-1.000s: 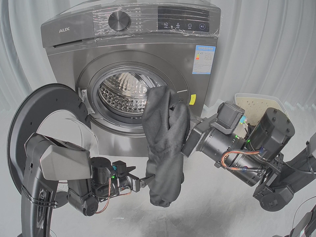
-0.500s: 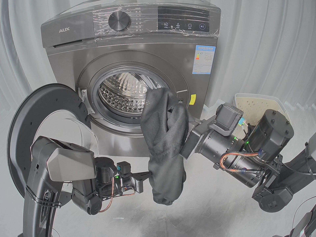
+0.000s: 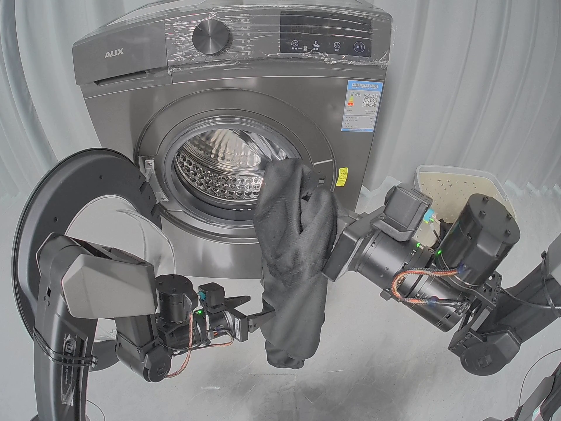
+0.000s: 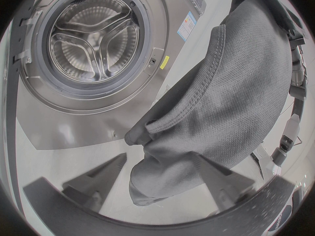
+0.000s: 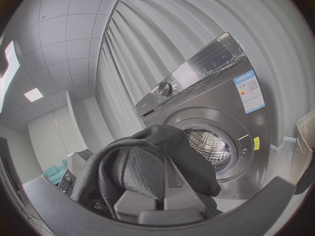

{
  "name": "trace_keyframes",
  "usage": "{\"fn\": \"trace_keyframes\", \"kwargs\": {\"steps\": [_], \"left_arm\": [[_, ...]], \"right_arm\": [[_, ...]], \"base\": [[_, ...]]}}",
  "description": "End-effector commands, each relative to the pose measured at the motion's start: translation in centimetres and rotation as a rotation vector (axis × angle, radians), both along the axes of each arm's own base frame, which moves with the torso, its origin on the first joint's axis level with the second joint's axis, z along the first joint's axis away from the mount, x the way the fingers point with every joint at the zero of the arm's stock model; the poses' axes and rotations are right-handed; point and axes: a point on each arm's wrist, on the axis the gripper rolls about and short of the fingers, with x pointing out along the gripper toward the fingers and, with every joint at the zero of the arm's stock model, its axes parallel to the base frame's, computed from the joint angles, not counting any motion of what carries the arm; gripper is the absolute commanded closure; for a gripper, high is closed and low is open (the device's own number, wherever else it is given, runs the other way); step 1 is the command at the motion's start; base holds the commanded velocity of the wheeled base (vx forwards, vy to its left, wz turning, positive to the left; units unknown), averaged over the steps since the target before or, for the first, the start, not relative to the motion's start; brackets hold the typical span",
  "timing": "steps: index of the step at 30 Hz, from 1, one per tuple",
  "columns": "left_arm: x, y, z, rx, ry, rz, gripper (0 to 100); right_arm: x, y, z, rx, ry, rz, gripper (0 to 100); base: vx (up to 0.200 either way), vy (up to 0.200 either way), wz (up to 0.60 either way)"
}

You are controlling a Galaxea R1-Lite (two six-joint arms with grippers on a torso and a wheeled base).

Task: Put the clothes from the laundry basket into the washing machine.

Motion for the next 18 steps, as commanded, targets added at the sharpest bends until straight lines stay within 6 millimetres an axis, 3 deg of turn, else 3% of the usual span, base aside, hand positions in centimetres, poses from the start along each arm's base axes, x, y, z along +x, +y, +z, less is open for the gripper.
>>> {"fn": "trace_keyframes", "kwargs": {"steps": [1, 10, 18], "left_arm": [[0.6, -0.4, -0.3, -0.004, -0.017, 0.003, 0], [2.0, -0.9, -1.9, 0.008, -0.037, 0.01, 0], [2.7, -2.8, -2.4, -0.013, -0.067, -0.036, 0]], "right_arm": [[-0.1, 0.1, 0.0, 0.0, -0.001, 0.006, 100], [-0.3, 0.4, 0.1, 0.004, -0.004, 0.017, 100], [-0.6, 0.5, -0.1, 0.001, -0.002, 0.024, 100]], "base": [[0.0, 0.0, 0.0], [0.0, 0.0, 0.0], [0.0, 0.0, 0.0]]}}
